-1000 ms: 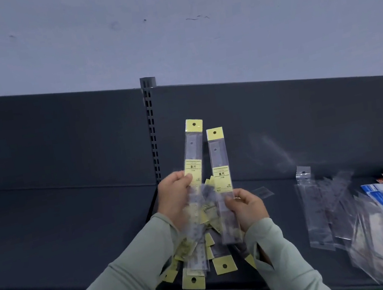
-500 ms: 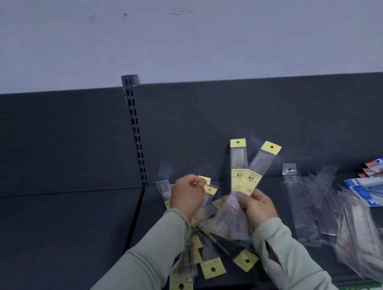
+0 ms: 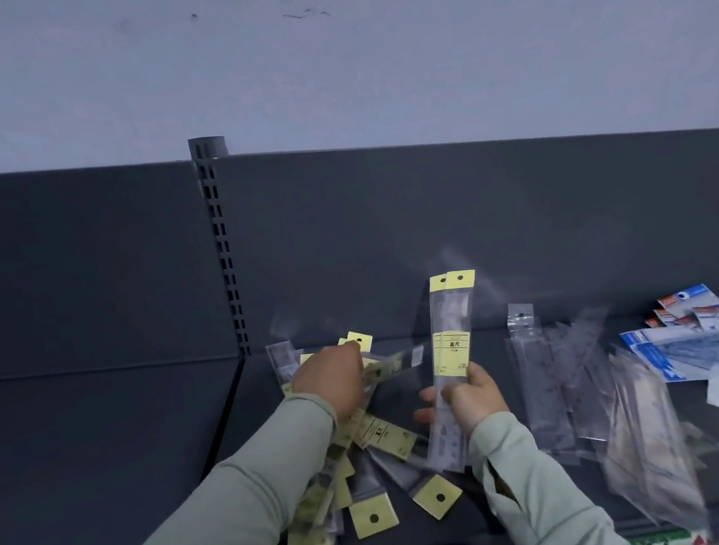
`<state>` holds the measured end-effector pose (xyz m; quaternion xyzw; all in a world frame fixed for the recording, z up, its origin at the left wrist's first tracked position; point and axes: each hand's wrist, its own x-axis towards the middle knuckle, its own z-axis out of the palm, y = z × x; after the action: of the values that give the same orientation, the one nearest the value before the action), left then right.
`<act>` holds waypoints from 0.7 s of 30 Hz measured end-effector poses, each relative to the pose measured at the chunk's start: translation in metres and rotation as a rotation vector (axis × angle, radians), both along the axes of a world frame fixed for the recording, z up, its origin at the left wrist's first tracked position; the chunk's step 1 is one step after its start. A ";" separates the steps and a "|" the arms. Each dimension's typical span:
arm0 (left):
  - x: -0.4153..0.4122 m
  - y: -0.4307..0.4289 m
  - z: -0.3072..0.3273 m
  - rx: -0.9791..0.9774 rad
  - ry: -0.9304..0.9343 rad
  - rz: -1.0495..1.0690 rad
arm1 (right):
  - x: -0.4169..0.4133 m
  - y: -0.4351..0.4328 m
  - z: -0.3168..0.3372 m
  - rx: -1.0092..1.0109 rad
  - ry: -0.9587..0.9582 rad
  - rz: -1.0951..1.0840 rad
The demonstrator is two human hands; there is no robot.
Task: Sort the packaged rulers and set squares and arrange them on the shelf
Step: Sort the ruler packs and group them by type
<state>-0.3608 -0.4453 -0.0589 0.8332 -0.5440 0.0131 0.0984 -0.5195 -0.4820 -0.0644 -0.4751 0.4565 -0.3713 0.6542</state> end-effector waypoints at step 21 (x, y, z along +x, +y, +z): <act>0.032 0.029 0.036 -0.907 0.527 0.023 | 0.006 0.010 0.011 0.153 -0.215 0.134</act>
<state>-0.3288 -0.4166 -0.0228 0.6878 -0.4310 0.0384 0.5828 -0.5131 -0.4717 -0.0531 -0.4106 0.3780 -0.3399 0.7569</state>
